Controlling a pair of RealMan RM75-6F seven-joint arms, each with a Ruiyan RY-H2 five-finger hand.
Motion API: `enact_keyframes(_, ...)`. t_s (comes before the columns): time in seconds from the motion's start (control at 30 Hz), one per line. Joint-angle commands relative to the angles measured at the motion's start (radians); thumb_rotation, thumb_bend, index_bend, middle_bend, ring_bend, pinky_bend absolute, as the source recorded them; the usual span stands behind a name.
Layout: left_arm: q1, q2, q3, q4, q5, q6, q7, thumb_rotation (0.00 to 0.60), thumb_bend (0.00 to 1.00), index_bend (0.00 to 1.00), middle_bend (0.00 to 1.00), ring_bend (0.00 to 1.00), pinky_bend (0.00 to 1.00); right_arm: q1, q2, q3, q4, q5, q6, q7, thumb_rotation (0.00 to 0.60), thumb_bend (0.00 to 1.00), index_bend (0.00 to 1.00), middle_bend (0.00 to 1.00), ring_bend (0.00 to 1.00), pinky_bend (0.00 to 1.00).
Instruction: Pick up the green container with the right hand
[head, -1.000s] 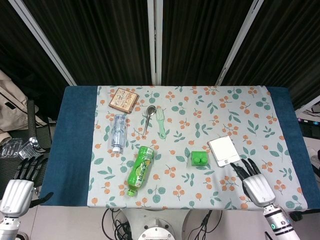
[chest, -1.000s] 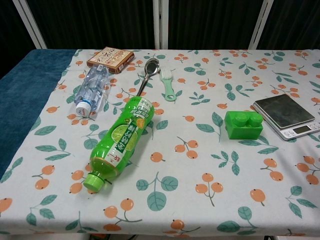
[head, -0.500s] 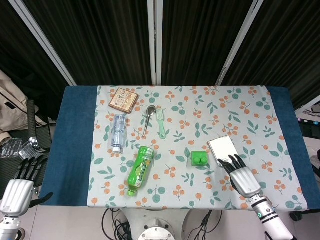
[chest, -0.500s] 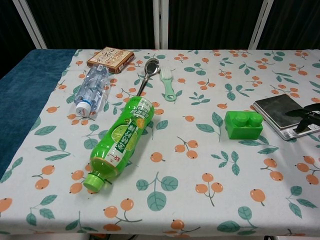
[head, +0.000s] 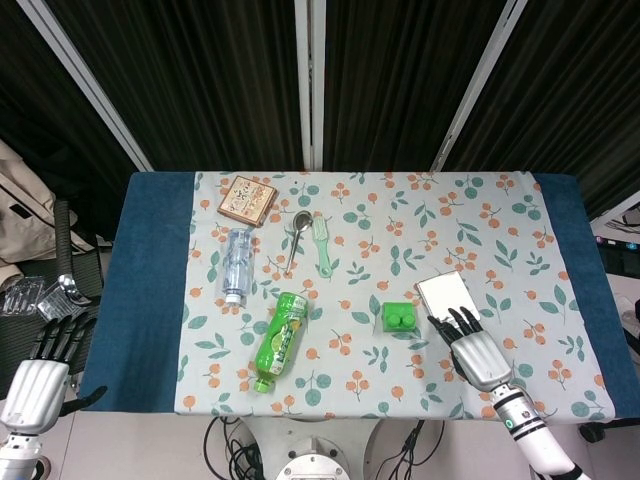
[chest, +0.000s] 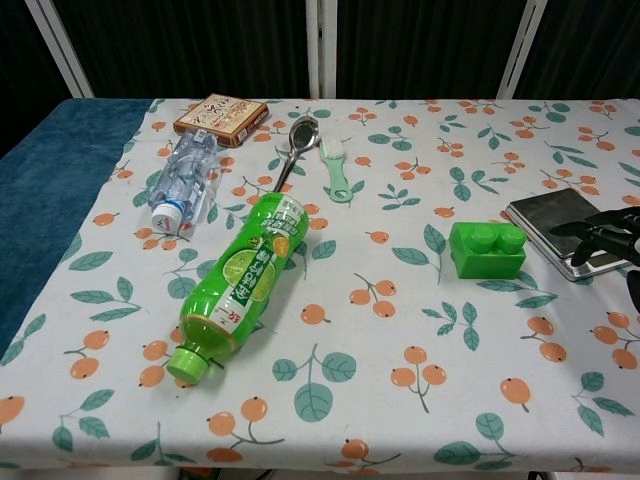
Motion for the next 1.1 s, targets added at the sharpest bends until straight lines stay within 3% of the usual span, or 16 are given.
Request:
enact_keyframes(0.03, 0.000, 0.000, 0.000, 0.000, 0.000, 0.000, 0.000, 0.600, 0.05, 0.03, 0.03, 0.00, 0.00, 0.002, -0.005, -0.001, 0.005, 0.007, -0.004, 0.000, 0.600, 0.87, 0.00, 0.23, 0.00, 0.00)
enact_keyframes(0.67, 0.003, -0.003, 0.001, 0.008, -0.003, 0.007, -0.009, 0.600, 0.05, 0.03, 0.03, 0.00, 0.00, 0.006, -0.026, -0.019, 0.036, 0.029, -0.015, 0.006, 0.600, 0.87, 0.00, 0.25, 0.00, 0.00)
enact_keyframes(0.87, 0.005, 0.001, 0.000, 0.003, -0.001, 0.013, -0.008, 0.600, 0.05, 0.03, 0.03, 0.00, 0.00, -0.001, -0.012, -0.024, 0.018, -0.039, 0.071, 0.051, 0.600, 0.86, 0.00, 0.21, 0.00, 0.00)
enact_keyframes(0.97, 0.005, 0.002, 0.001, 0.001, 0.000, 0.014, -0.007, 0.600, 0.05, 0.03, 0.03, 0.00, 0.00, -0.004, 0.002, -0.014, -0.006, -0.077, 0.134, 0.062, 0.600, 0.78, 0.00, 0.18, 0.00, 0.00)
enact_keyframes(1.1, 0.005, 0.002, 0.001, -0.001, 0.003, 0.016, -0.004, 0.600, 0.05, 0.03, 0.03, 0.00, 0.00, 0.010, 0.011, 0.021, -0.037, -0.103, 0.182, 0.056, 0.600, 0.58, 0.00, 0.17, 0.00, 0.00)
